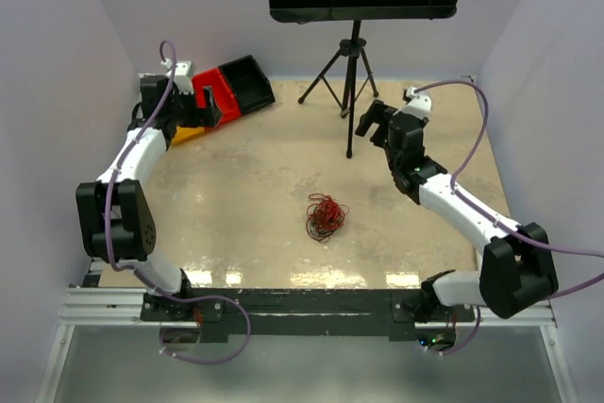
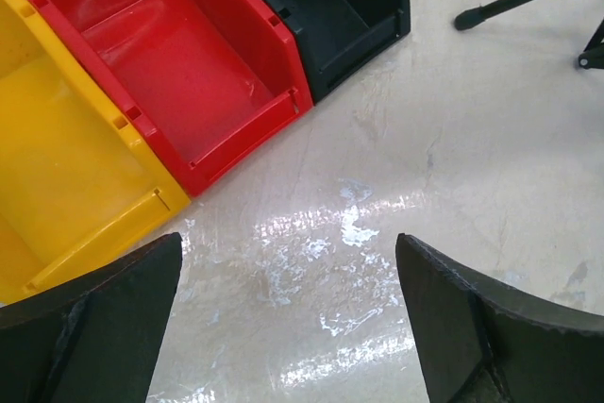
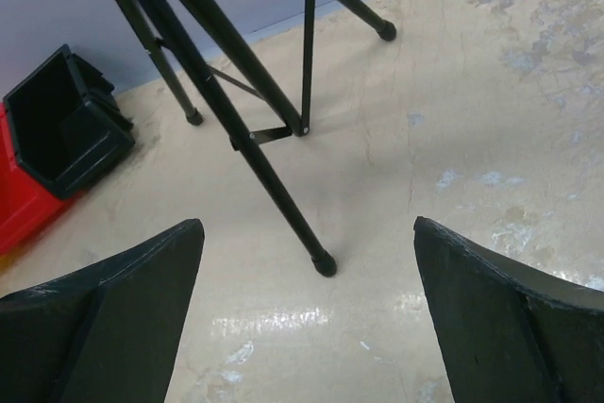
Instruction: Untangle the cables
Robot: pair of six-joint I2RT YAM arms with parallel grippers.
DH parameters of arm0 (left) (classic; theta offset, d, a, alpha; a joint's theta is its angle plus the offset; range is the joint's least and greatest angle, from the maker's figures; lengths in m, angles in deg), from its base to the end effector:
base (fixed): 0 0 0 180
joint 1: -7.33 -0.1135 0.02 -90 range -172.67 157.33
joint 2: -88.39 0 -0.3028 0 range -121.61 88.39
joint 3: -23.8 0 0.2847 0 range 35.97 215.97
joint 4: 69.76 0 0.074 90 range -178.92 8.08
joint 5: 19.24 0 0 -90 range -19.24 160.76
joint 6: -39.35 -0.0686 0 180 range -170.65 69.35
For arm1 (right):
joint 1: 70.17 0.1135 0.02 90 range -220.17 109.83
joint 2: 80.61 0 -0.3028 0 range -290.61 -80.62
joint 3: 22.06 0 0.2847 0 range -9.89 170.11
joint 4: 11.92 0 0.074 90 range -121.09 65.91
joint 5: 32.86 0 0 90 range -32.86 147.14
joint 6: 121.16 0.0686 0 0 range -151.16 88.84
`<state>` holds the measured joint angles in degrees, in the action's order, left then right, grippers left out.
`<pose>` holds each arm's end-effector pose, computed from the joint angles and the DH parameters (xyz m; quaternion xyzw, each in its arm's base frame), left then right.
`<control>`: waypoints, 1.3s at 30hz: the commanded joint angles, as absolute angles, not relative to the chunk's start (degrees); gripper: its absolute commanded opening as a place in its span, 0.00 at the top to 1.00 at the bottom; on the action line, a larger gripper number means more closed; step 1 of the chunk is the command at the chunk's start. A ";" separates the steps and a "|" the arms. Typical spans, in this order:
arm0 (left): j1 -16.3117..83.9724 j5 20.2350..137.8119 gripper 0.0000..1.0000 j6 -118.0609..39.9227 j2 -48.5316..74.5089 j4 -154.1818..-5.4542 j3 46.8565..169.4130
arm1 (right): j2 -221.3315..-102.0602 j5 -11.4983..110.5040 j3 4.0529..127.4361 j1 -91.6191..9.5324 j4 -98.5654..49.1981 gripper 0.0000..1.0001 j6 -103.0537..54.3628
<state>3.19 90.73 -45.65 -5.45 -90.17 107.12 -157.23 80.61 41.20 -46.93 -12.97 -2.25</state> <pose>0.4395 0.0083 0.2925 0.0169 0.8610 -0.1545 0.4843 0.3411 0.1168 0.3082 0.1628 0.7666 0.1194 0.6096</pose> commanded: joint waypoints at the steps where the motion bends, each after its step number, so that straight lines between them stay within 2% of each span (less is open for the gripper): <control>1: 2.76 87.12 0.00 -45.37 -6.78 -87.11 109.26 | -154.88 81.84 40.47 -45.04 -12.13 0.02 -4.00; 4: 2.85 85.27 0.00 -45.03 -10.56 -87.02 112.15 | -155.50 82.98 40.38 -43.54 -12.40 0.02 -5.14; 11: 3.20 71.92 0.00 -38.35 -21.63 -89.48 123.75 | -154.79 85.35 39.24 -38.36 -11.87 0.02 -6.82; 21: 3.20 66.81 0.00 -34.48 -35.08 -91.76 138.52 | -154.97 87.73 40.03 -35.19 -13.72 0.02 -6.46; 25: 3.38 64.79 0.00 -32.99 -37.81 -91.85 140.99 | -154.88 87.55 40.65 -34.84 -13.98 0.02 -6.20; 30: 3.20 62.85 0.02 -31.58 -39.22 -89.31 138.53 | -154.53 86.77 41.26 -34.66 -14.07 0.03 -6.11; 32: 3.20 62.85 0.10 -31.23 -41.06 -89.92 139.85 | -154.18 86.41 41.70 -34.66 -14.24 0.04 -6.02; 33: 3.11 63.29 0.17 -31.40 -42.11 -90.44 140.46 | -154.01 86.15 41.70 -34.58 -14.24 0.06 -6.02; 34: 3.20 63.47 0.31 -31.66 -42.82 -90.62 140.90 | -153.83 85.97 41.79 -34.57 -14.33 0.07 -6.02; 36: 3.29 63.38 0.47 -32.19 -43.53 -90.54 141.08 | -153.30 85.71 42.14 -34.49 -14.68 0.09 -5.85; 39: 3.20 61.98 0.51 -33.24 -44.05 -91.15 140.65 | -152.43 85.53 42.14 -34.49 -14.69 0.11 -5.76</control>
<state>3.23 63.39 -32.67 -43.02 -90.83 138.99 -155.51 85.96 39.39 -34.84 -14.64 -5.71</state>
